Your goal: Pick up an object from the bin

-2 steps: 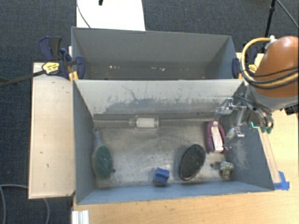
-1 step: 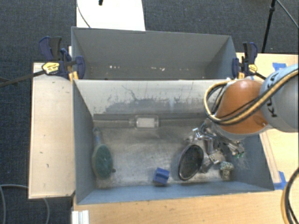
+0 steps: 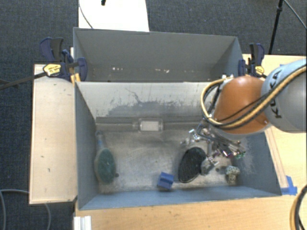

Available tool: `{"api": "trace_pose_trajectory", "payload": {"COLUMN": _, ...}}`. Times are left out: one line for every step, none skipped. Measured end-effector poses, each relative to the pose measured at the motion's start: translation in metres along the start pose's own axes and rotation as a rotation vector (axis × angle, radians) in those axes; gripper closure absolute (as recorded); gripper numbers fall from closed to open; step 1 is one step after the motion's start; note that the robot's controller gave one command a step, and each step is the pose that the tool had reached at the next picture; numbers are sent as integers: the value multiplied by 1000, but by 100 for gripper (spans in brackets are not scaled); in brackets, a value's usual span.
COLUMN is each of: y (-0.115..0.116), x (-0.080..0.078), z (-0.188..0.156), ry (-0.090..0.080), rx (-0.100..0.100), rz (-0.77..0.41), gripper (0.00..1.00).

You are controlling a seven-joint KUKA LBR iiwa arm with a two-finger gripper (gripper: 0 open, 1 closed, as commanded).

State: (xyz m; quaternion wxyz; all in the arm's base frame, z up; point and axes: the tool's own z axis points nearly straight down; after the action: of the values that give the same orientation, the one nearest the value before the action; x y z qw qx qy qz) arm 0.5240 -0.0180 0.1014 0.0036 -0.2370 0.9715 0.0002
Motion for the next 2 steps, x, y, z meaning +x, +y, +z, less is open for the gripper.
{"api": "trace_pose_trajectory", "payload": {"y": 28, "x": 37, "z": 1, "ry": 7, "rx": -3, "rz": -219, "gripper": 0}}
{"api": "trace_pose_trajectory", "payload": {"y": -11, "x": 41, "z": 29, "ry": -2, "rx": 0, "rz": -324, "gripper": 0}}
